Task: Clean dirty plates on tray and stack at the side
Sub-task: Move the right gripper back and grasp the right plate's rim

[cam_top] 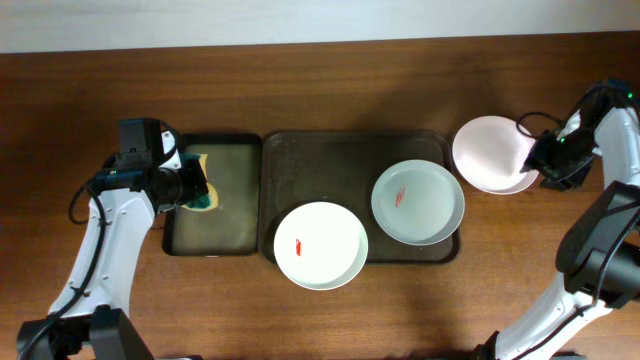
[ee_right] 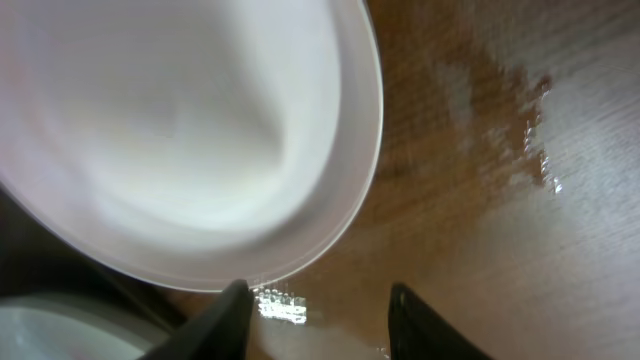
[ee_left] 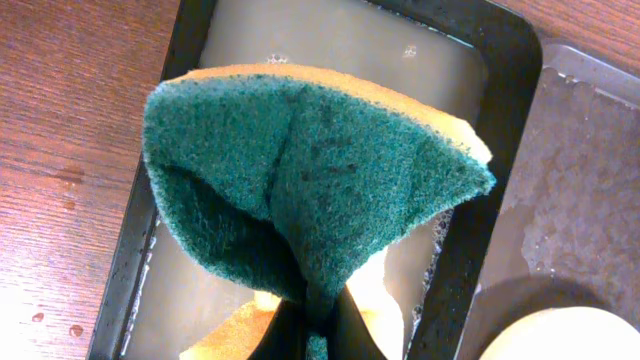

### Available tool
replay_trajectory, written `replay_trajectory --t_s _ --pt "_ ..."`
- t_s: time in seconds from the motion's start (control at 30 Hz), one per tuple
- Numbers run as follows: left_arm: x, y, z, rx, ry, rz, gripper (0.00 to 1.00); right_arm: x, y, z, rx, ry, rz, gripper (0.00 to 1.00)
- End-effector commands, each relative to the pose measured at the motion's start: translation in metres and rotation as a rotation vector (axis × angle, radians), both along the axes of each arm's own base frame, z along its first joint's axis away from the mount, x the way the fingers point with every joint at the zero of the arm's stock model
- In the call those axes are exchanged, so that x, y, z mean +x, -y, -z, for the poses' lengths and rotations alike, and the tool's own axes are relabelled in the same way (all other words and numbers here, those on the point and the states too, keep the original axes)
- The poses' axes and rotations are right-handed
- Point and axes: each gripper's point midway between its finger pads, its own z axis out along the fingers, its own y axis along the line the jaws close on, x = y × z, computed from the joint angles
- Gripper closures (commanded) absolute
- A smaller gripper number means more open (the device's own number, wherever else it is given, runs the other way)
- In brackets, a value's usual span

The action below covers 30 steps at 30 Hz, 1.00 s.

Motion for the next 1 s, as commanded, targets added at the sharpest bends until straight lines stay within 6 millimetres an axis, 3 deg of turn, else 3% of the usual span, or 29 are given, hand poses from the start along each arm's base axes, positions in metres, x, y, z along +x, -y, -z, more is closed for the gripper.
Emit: replay_trajectory --t_s 0.0,0.07,0.13,0.2,0.3,0.33,0.47,0.5,0.53,0.57,0.63,0.73,0.77,0.83,0.87,0.97 --pt "0.001 0.000 -0.003 -0.001 0.011 -0.006 1.00 0.017 -0.010 -0.070 0.013 0.110 -0.097 0.55" --pt "0.001 0.000 -0.003 -0.001 0.011 -0.006 1.00 0.018 -0.045 -0.122 0.078 0.194 -0.214 0.56" --pt "0.001 0.000 -0.003 -0.001 0.010 -0.006 1.00 -0.001 -0.081 -0.157 0.081 0.192 -0.313 0.57" --pt "0.001 0.000 -0.003 -0.001 0.010 -0.006 1.00 -0.013 -0.118 -0.175 0.073 0.213 -0.421 0.57" --pt "0.001 0.000 -0.003 -0.001 0.010 -0.006 1.00 -0.033 -0.176 -0.179 0.087 0.200 -0.564 0.57" --pt "0.001 0.000 -0.003 -0.001 0.010 -0.006 1.00 -0.049 -0.201 -0.175 0.105 0.168 -0.611 0.57" --pt "0.001 0.000 -0.003 -0.001 0.010 -0.006 1.00 -0.110 -0.262 -0.140 0.154 -0.002 -0.777 0.51" --pt "0.001 0.000 -0.003 -0.001 0.010 -0.006 1.00 -0.124 -0.280 -0.116 0.157 -0.056 -0.813 0.41" --pt "0.001 0.000 -0.003 -0.001 0.010 -0.006 1.00 -0.127 -0.291 -0.098 0.157 -0.069 -0.841 0.13" --pt "0.001 0.000 -0.003 -0.001 0.010 -0.006 1.00 -0.131 -0.298 -0.083 0.161 -0.073 -0.869 0.02" --pt "0.001 0.000 -0.003 -0.002 0.010 -0.006 1.00 -0.148 -0.311 -0.052 0.203 -0.117 -0.898 0.02" --pt "0.001 0.000 -0.003 -0.002 0.010 -0.006 1.00 -0.154 -0.317 -0.036 0.256 -0.124 -0.893 0.02" --pt "0.001 0.000 -0.003 -0.002 0.010 -0.006 1.00 -0.156 -0.317 -0.033 0.256 -0.130 -0.892 0.11" --pt "0.001 0.000 -0.003 -0.001 0.010 -0.006 1.00 -0.156 -0.316 -0.022 0.247 -0.139 -0.837 0.67" --pt "0.001 0.000 -0.003 -0.001 0.010 -0.006 1.00 -0.152 -0.314 -0.011 0.221 -0.132 -0.790 0.74" --pt "0.001 0.000 -0.003 -0.001 0.010 -0.006 1.00 -0.136 -0.314 0.010 0.182 -0.062 -0.735 0.73"
